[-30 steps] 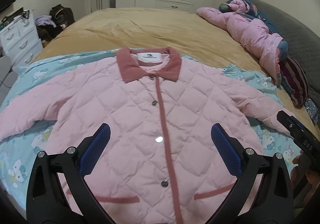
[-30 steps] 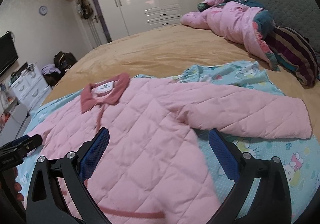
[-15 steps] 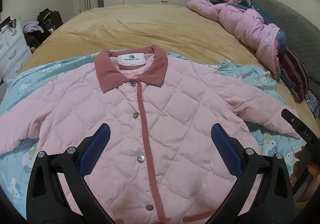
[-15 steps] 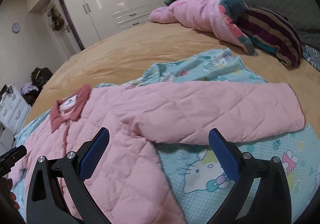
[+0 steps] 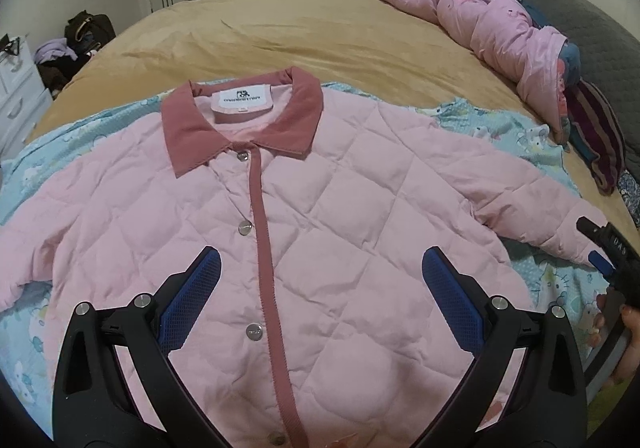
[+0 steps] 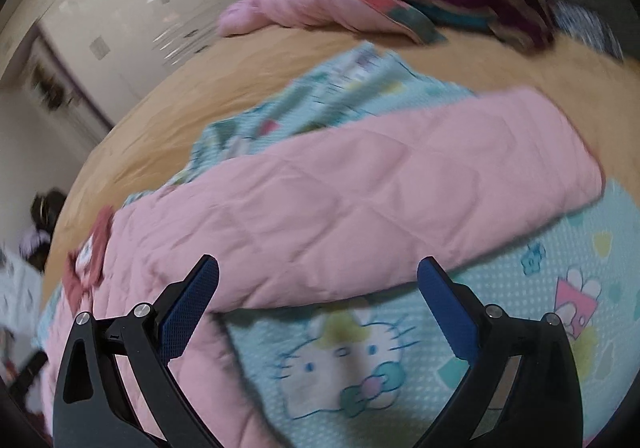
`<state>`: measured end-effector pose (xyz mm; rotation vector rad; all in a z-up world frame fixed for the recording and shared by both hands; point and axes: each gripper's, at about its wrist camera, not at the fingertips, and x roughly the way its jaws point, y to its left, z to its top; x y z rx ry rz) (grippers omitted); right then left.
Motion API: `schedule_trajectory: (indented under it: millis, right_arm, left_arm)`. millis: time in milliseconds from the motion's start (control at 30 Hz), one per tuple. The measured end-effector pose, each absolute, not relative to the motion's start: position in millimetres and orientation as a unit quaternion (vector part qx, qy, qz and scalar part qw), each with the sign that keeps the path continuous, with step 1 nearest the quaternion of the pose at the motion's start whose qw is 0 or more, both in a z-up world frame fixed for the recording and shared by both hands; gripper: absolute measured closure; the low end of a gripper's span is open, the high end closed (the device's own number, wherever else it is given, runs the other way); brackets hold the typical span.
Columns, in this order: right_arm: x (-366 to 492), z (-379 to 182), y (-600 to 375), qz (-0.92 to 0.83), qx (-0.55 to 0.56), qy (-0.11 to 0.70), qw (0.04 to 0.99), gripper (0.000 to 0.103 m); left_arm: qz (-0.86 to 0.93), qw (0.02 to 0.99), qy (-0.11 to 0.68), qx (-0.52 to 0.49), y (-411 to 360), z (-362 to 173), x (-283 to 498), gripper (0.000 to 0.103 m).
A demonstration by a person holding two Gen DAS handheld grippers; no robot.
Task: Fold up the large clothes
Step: 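Reach the right tool to the coat sleeve cuff and grasp it, then lift the sleeve with the right tool and fold it across the coat front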
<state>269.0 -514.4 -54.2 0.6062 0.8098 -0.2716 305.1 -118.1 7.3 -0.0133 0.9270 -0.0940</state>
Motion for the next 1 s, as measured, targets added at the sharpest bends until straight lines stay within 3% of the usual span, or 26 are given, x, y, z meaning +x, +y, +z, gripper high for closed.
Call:
schedule_trajectory:
  millis: [367, 667, 700, 733, 767, 800, 867, 1000]
  right_arm:
    - [257, -106, -606, -0.209, 0.429, 0.373, 0.796, 0.004]
    - [265, -115, -657, -0.219, 0.483, 0.322, 0.784, 0.005]
    - [267, -115, -659, -0.219, 0.482, 0.318, 0.787, 0.008]
    - [267, -114, -661, -0.223, 0.478, 0.316, 0.789, 0.023]
    - [268, -114, -665, -0.222, 0.478, 0.313, 0.79, 0.048]
    - [270, -114, -668, -0.215, 0.48, 0.311, 0.792, 0.056]
    - [273, -108, -670, -0.201, 0.48, 0.304, 0.798, 0.069]
    - [281, -52, -652, -0.162, 0.414, 0.27, 0.854, 0.079]
  left_arm:
    - [-0.011, 0.887, 0.463, -0.004, -115, -9, 310, 0.008]
    - [0.005, 0.889, 0.457, -0.017, -114, 3, 307, 0.008]
    - [0.004, 0.89, 0.456, -0.02, -113, 5, 307, 0.008]
    - [0.003, 0.891, 0.453, -0.022, -112, 8, 306, 0.008]
    - [0.002, 0.893, 0.45, -0.022, -111, 10, 305, 0.008]
    - [0.002, 0.894, 0.447, -0.022, -109, 13, 304, 0.008]
    - [0.003, 0.896, 0.444, -0.024, -103, 17, 302, 0.008]
    - [0.008, 0.898, 0.439, -0.031, -84, 25, 300, 0.008]
